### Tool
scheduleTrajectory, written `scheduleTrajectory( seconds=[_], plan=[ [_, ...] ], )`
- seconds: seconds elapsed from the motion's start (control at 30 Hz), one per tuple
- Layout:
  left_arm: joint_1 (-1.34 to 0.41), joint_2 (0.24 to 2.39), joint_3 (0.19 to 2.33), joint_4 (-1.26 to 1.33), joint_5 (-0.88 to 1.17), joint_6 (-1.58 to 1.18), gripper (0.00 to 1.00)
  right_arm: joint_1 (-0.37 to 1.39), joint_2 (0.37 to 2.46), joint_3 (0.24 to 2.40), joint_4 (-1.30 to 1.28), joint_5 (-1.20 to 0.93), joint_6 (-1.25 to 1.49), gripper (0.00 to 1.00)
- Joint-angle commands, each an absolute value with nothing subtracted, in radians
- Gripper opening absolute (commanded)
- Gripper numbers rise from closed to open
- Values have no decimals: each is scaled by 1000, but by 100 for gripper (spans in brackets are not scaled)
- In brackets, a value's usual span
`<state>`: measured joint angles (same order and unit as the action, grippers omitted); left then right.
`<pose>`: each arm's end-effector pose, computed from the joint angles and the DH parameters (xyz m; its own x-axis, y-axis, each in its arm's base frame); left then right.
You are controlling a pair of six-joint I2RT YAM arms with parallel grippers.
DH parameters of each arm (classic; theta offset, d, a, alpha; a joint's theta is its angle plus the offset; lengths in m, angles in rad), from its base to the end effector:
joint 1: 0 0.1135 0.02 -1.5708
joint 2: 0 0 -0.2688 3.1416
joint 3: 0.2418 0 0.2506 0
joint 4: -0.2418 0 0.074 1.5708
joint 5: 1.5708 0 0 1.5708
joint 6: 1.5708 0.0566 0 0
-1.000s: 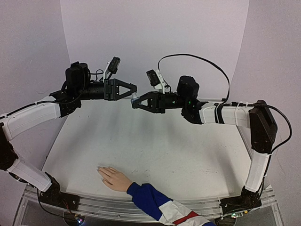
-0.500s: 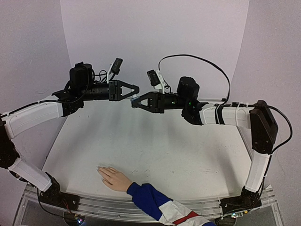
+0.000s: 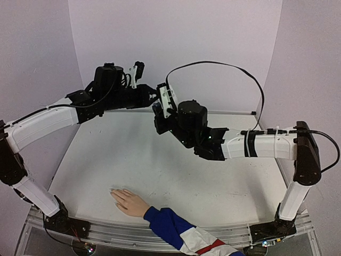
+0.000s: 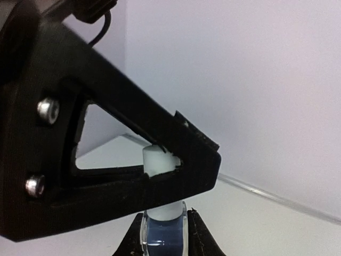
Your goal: Paint the nails
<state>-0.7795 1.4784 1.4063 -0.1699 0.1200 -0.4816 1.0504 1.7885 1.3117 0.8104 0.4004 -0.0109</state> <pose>0.2574 -0.2639 0.3923 -0.5126 -0.1399 -0.8471 0.6128 0.6314 -0.4751 0.2384 0.3716 0.3589 0.1695 0.2756 -0.9462 -0.6141 0.7805 0.1173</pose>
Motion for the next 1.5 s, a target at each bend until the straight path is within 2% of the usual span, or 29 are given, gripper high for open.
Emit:
scheduleTrajectory(
  seconds=[0.0,0.17,0.2,0.3,0.33,0.4,0.5,0.7,0.83,0.97,1.23,1.47],
  plan=[
    [-782,1532,1551,-301,50,-545,0,1033,1809,1415,938,859,-292,0],
    [-782,1546,1580,-301,136,-515,2,1026,1743,1378,910,611,-237,0],
    [-781,1544,1580,-299,155,-506,10,1021,1731,1370,896,546,-223,0],
    [-781,1527,1573,-293,182,-468,55,985,1683,1331,859,309,-161,0],
    [-781,1516,1564,-293,177,-451,64,968,1670,1322,845,230,-138,0],
    [-782,1487,1541,-292,163,-421,73,927,1658,1332,765,35,-86,0],
    [-781,1428,1489,-268,174,-372,79,857,1644,1330,721,-287,11,0],
    [-768,1340,1416,-202,322,-306,86,688,1682,1319,825,-916,320,0],
    [-748,1349,1421,-155,531,-341,86,680,1708,1311,1010,-1158,484,0],
    [-749,1387,1435,-117,693,-373,84,681,1703,1271,1206,-1204,630,0],
    [-771,1460,1521,-82,790,-400,76,693,1701,1272,1238,-1216,653,0],
    [-796,1499,1564,-64,810,-391,56,695,1695,1263,1238,-1227,647,0]
  ],
)
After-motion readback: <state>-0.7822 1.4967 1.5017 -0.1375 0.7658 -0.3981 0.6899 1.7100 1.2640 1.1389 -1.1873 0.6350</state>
